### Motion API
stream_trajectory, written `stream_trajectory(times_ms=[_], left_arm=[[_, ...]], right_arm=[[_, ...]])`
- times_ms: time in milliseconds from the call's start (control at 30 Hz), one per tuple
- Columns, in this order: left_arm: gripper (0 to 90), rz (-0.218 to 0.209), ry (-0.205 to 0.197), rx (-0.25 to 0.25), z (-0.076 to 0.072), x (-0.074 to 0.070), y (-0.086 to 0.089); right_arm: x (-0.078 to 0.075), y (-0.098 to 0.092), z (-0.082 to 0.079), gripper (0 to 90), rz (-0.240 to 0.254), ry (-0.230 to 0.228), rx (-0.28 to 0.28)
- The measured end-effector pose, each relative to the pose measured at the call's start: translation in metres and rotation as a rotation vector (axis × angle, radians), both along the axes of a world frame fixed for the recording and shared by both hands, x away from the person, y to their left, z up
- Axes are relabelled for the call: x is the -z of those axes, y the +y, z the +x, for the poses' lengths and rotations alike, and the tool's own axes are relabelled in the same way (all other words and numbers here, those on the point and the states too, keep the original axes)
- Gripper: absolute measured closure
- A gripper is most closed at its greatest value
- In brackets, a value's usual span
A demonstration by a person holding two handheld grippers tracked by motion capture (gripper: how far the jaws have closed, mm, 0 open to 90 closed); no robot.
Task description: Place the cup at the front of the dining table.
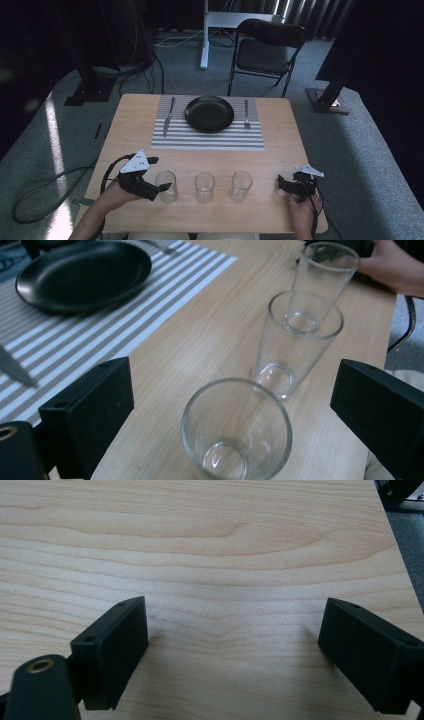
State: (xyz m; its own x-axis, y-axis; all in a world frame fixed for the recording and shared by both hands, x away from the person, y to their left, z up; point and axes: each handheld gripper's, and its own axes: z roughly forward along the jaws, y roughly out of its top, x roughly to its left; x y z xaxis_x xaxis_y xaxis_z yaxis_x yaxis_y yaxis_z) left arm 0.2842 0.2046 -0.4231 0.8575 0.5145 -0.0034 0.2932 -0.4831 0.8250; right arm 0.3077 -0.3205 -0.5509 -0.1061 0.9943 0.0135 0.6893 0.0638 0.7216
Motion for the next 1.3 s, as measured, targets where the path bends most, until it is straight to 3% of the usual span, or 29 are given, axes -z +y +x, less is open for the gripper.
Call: stream_trajectory(times_ms=[533, 1300], left_arm=[[4.6, 0.030, 0.009, 0.074, 0.008, -0.008, -0.035], [4.6, 0.057, 0.034, 0.161, 0.016, -0.005, -0.084]], right_arm=[[0.000, 0.000, 0.000, 12.0, 0.000, -0.001, 0.000], [0.000, 0.000, 0.000, 12.0, 0.000, -0.001, 0.000]])
